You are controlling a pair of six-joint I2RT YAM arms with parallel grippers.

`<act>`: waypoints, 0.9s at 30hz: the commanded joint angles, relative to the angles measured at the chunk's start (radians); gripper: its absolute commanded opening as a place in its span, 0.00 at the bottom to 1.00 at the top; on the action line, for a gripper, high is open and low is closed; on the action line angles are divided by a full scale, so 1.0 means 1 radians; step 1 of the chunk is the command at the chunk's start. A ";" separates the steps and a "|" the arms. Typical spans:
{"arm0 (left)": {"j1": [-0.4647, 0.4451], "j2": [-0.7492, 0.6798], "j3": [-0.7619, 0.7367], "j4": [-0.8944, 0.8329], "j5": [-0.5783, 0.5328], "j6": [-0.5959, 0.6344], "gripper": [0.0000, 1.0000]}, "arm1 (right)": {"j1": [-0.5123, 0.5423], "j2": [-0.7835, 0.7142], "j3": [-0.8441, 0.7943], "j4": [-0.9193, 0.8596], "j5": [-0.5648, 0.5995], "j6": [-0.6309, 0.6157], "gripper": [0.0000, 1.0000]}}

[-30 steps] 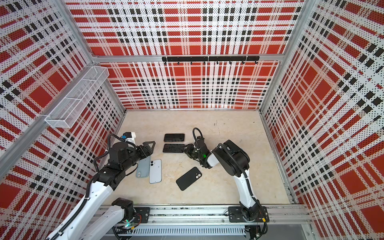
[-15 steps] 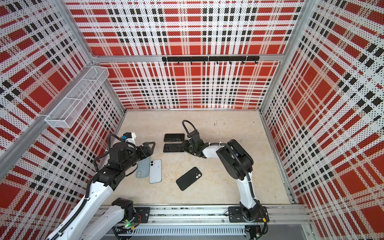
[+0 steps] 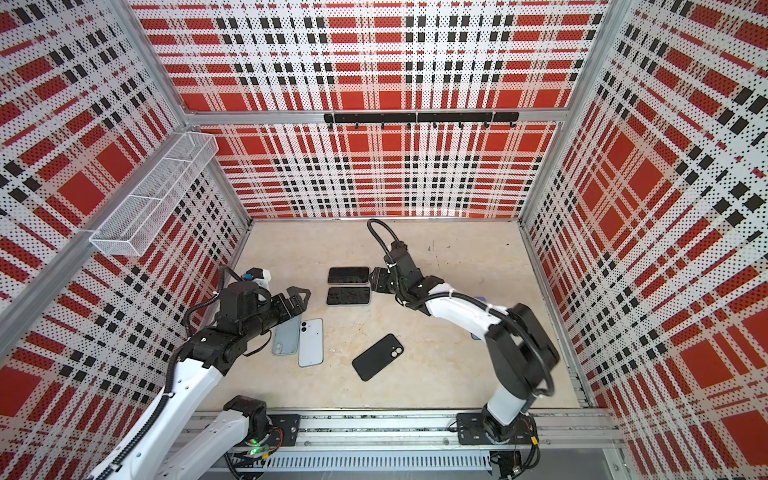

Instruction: Put the phone into the phone case

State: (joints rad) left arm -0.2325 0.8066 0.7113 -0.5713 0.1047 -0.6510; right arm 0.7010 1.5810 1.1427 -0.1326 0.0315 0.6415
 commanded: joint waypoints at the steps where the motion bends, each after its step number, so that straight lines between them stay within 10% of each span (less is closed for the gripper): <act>1: -0.029 -0.012 -0.047 -0.139 -0.018 -0.102 0.99 | 0.004 -0.121 -0.051 -0.084 0.098 -0.137 0.59; 13: -0.387 0.161 -0.114 -0.287 -0.255 -0.254 1.00 | 0.005 -0.350 -0.271 -0.020 0.100 -0.156 0.64; 27: -0.398 0.534 -0.076 -0.188 -0.334 -0.198 1.00 | 0.001 -0.402 -0.312 0.028 0.055 -0.176 0.69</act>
State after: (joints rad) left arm -0.6292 1.3022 0.6140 -0.7963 -0.1734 -0.8619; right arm 0.7010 1.2087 0.8379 -0.1520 0.0978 0.4885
